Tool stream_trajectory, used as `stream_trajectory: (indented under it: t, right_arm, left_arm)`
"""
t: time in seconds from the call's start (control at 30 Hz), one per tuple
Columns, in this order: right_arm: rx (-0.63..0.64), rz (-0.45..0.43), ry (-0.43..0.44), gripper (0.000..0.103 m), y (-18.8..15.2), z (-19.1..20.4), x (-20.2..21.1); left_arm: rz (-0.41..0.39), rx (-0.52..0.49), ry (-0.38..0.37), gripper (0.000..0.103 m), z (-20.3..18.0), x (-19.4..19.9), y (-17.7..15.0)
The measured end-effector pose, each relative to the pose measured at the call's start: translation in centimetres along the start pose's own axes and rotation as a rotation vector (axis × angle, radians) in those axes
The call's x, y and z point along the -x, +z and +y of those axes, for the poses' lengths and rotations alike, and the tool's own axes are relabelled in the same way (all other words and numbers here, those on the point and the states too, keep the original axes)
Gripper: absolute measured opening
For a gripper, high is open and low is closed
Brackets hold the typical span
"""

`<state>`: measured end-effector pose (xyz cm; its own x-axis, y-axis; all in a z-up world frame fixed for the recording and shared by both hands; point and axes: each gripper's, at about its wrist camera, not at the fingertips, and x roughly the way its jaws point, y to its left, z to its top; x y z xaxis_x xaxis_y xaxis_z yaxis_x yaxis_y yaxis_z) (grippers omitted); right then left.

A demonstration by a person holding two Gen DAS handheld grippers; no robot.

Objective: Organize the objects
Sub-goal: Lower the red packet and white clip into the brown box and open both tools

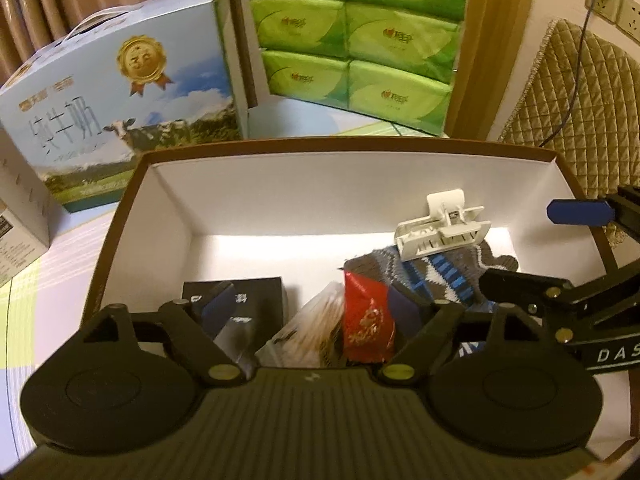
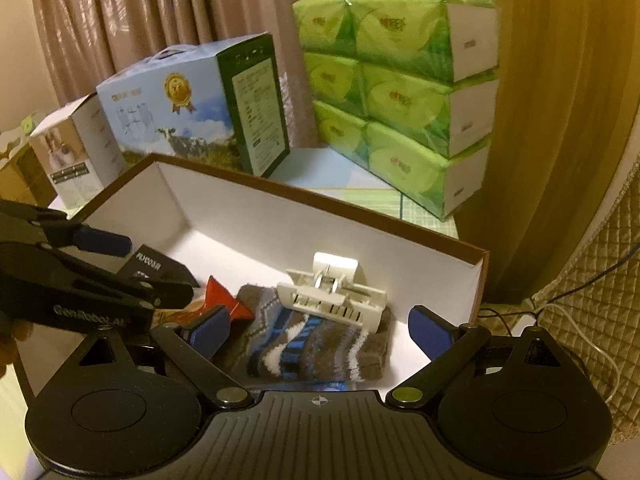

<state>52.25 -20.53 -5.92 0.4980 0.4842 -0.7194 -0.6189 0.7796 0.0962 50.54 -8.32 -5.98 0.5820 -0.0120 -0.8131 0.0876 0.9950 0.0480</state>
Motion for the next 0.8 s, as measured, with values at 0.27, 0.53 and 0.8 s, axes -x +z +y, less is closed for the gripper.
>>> stream_trajectory:
  t: [0.27, 0.53, 0.8]
  right_arm:
    - [0.007, 0.007, 0.008, 0.101, -0.3, 0.5, 0.4]
    - [-0.007, 0.015, 0.027, 0.101, -0.8, 0.9, 1.5]
    - [-0.02, 0.018, 0.038, 0.101, -1.7, 1.5, 3.1]
  left_arm:
    - [0.013, 0.034, 0.02, 0.09, 0.9, 1.1, -0.5]
    - [0.001, 0.06, 0.034, 0.092, 1.5, 2.8, -1.0]
    - [-0.013, 0.065, 0.054, 0.092, 1.5, 5.0, -2.1]
